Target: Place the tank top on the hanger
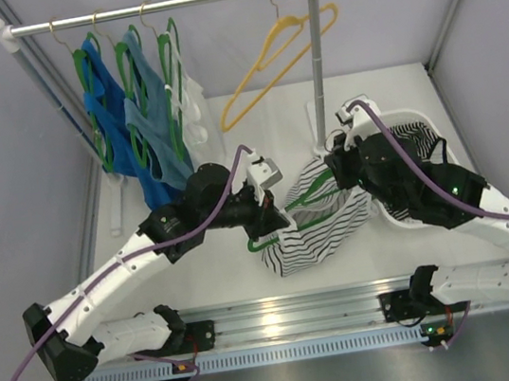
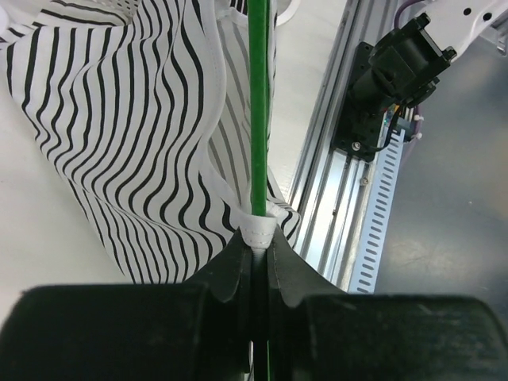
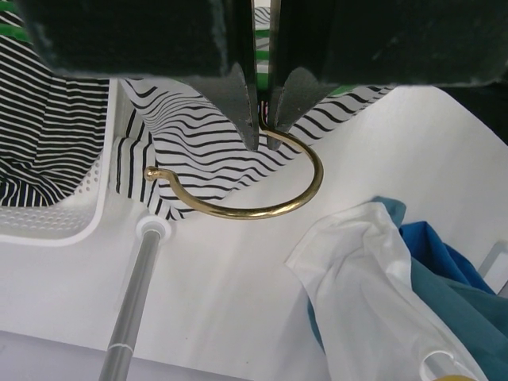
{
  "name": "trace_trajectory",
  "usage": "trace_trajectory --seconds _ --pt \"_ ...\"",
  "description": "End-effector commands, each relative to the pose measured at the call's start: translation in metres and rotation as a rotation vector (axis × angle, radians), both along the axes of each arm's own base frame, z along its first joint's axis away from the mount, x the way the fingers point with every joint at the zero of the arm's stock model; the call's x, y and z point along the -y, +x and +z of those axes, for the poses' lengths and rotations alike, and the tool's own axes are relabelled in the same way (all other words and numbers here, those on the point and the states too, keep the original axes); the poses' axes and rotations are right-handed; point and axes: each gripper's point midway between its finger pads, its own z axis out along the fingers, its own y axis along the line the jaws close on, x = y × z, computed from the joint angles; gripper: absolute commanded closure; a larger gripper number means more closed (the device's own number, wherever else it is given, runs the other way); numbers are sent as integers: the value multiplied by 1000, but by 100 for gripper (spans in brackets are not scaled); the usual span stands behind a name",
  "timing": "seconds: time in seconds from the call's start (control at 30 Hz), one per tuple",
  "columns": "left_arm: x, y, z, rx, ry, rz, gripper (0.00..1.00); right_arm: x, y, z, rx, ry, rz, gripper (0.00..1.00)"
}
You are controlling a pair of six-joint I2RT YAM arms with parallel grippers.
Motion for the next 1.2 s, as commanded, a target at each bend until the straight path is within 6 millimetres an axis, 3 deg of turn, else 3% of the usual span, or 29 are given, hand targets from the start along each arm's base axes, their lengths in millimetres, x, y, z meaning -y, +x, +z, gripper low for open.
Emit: trace_trajectory --seconds 0.0,0.2,0.27,0.3,0.4,0.43,0.53,0.7,0.87,1.17 --pt "9 2 15 49 -85 -21 100 -2 3 32 53 81 6 100" --pt "3 0 24 73 -129 7 100 0 3 24 35 68 -11 95" --pt "2 3 28 93 -146 23 100 4 3 21 30 60 -27 87" --pt "-1 4 27 101 -146 40 100 5 3 21 29 62 -31 76" --pt "-2 4 26 104 -148 43 100 12 3 22 29 56 -59 65" --pt "-4 4 27 109 -151 54 100 16 2 21 26 48 -67 56" --pt "-7 6 30 122 -167 77 100 27 0 26 36 60 -102 44" --pt "-9 7 29 115 -168 96 100 51 -9 34 55 111 -156 41" --pt "-8 6 25 98 -165 92 100 63 -12 34 58 120 -186 38" --pt "-7 2 22 93 -158 69 100 64 -12 41 70 142 -193 10"
